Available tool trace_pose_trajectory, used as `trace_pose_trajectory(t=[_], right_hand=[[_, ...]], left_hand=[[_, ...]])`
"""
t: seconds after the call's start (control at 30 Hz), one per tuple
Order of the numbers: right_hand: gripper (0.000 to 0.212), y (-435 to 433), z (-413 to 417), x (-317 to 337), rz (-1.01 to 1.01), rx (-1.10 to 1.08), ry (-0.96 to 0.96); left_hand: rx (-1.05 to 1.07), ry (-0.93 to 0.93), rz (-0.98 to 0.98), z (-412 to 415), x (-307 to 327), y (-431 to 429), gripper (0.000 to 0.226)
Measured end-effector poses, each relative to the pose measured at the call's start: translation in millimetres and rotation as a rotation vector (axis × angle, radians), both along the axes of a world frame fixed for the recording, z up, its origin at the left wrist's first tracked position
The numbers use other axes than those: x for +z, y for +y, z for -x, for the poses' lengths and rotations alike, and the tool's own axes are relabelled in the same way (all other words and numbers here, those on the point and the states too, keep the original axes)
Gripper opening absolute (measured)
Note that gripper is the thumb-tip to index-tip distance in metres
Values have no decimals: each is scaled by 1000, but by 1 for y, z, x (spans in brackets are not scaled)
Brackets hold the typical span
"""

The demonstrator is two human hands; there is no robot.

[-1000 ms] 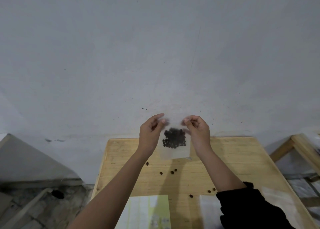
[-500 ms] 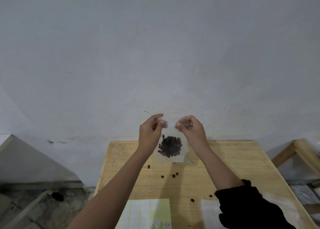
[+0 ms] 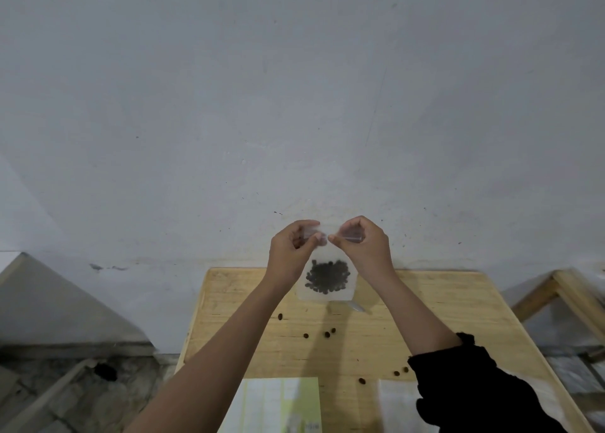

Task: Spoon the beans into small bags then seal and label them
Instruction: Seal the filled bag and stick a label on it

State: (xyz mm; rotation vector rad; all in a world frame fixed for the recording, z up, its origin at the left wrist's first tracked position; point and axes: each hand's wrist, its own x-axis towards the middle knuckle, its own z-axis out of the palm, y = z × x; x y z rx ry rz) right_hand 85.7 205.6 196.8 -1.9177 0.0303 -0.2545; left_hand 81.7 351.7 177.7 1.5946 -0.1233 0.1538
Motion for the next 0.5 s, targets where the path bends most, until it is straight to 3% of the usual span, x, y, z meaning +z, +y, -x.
trace_pose_trajectory(t=[0.5], right_hand=[[19,-3,13,-25,-43,-34,102]], left_hand=[[98,34,-133,12,-21,-8,33]])
